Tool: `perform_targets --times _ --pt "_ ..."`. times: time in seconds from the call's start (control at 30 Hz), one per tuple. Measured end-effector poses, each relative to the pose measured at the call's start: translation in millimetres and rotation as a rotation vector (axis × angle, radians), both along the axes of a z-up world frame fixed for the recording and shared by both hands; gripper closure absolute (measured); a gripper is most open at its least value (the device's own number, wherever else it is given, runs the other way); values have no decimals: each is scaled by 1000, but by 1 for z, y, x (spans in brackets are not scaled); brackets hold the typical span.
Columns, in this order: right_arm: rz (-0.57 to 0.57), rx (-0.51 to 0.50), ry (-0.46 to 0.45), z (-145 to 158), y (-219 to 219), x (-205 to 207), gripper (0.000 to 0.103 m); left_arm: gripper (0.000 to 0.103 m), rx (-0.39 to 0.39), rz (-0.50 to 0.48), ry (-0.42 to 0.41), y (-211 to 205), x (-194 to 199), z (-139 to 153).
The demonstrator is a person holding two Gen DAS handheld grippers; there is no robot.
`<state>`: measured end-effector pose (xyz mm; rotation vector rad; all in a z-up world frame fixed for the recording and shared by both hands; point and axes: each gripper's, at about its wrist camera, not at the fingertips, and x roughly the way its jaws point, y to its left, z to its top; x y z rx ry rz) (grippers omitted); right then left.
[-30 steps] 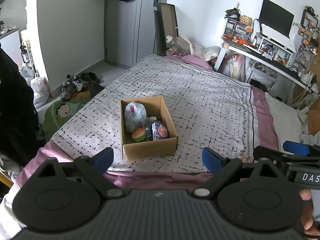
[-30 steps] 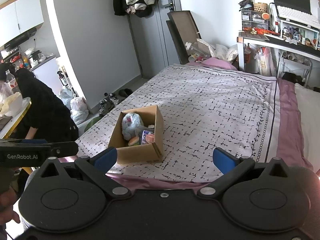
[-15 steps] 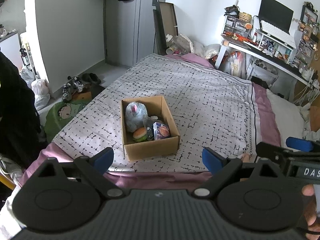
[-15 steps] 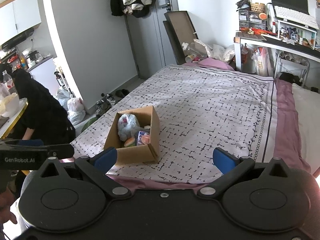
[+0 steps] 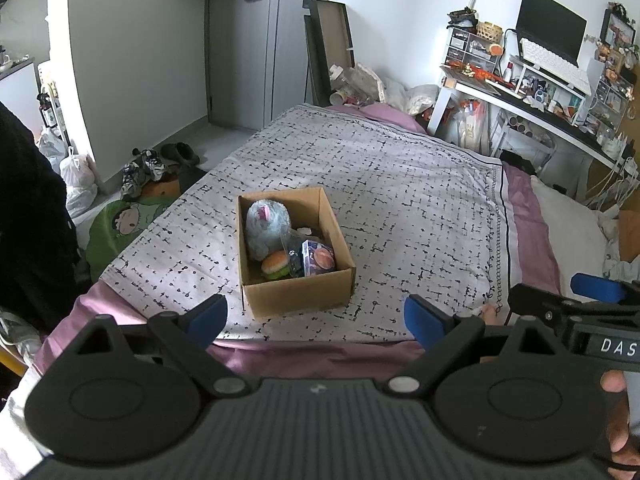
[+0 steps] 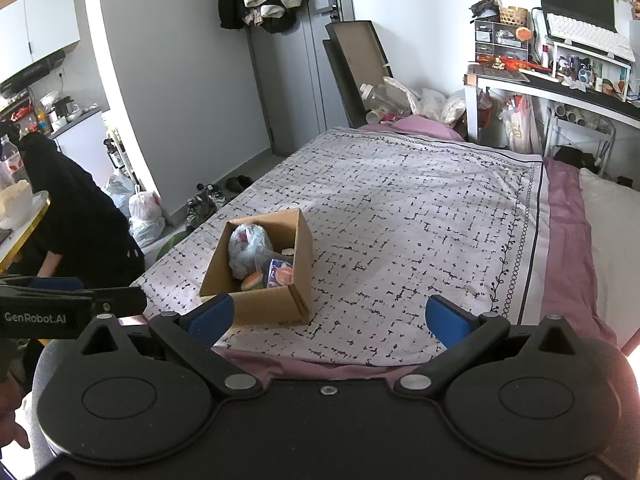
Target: Organize soft objects
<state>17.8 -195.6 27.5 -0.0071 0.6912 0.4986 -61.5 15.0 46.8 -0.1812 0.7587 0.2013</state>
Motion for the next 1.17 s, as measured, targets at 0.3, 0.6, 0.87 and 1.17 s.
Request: perform_targets --times 0.3,0.6,0.87,1.17 --pt "-1 -5 -1 0 1 -1 0 9 -6 -3 -1 -2 0 -4" --pt "-1 -9 2 0 1 -2 0 9 -11 9 -2 0 -1 -5" --pt "-1 -11 8 0 3 -1 0 9 -10 9 -7 0 -3 -6" --pt "5 -11 15 -3 4 1 0 9 -10 5 -10 -2 -2 -5"
